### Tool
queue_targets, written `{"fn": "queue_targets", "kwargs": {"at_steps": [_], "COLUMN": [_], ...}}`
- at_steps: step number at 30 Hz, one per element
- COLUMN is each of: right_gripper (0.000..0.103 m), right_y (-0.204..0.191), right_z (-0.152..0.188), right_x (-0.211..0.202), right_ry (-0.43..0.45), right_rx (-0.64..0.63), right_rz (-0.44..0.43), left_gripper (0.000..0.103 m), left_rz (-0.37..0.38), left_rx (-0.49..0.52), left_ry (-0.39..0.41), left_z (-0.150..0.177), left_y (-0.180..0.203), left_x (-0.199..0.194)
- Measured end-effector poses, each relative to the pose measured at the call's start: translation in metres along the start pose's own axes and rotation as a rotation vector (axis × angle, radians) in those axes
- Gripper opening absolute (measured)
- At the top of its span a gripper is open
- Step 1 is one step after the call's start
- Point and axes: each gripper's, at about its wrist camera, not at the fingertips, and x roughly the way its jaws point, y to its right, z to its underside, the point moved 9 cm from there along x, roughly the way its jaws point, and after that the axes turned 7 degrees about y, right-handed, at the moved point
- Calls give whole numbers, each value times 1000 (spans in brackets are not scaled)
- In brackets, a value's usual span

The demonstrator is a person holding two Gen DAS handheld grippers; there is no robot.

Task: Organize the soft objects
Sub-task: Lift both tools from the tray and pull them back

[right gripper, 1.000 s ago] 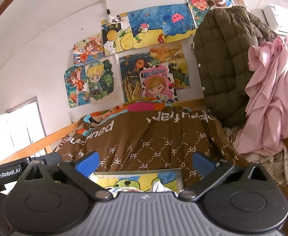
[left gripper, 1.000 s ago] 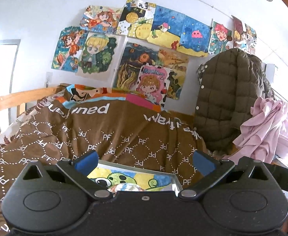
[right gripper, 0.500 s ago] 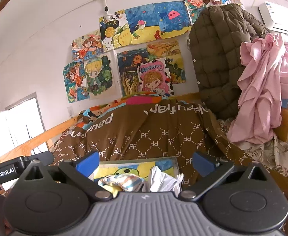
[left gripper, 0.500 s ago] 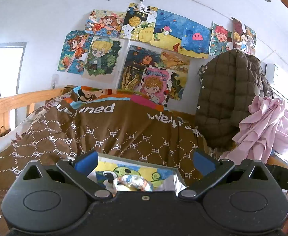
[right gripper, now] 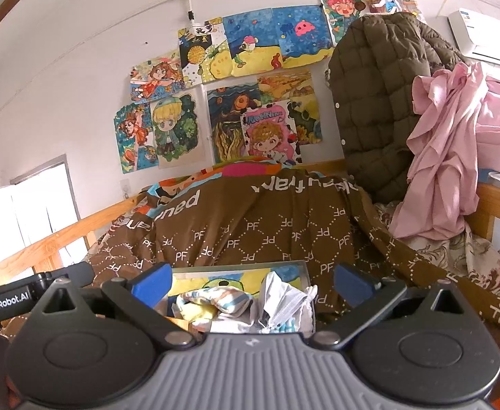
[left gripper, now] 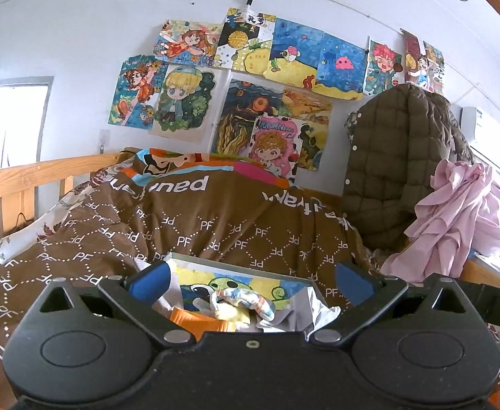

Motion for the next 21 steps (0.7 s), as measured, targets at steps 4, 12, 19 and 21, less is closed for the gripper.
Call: {"fn": "queue_targets", "kwargs": {"at_steps": [4, 12, 19, 21], "right_gripper": [103, 103, 103, 103], "right_y": [-1, -8, -14, -16], "right_z": [4, 14, 26, 29], "right_x": [-5, -14, -19, -21], "right_ry": [-4, -24, -46, -51], "right_rx": [-6, -21, -41, -47], "right_rz": [6, 0, 0, 1], "left_gripper": [102, 102, 102, 102], "left_rz": [0, 5, 5, 5], "left_rx": [-3, 24, 19, 13], "left_ry": [1, 3, -7, -12], "left_z": [5, 17, 22, 25], "left_y": [-2, -9, -16, -19], "left_x": [-7, -18, -26, -29]}}
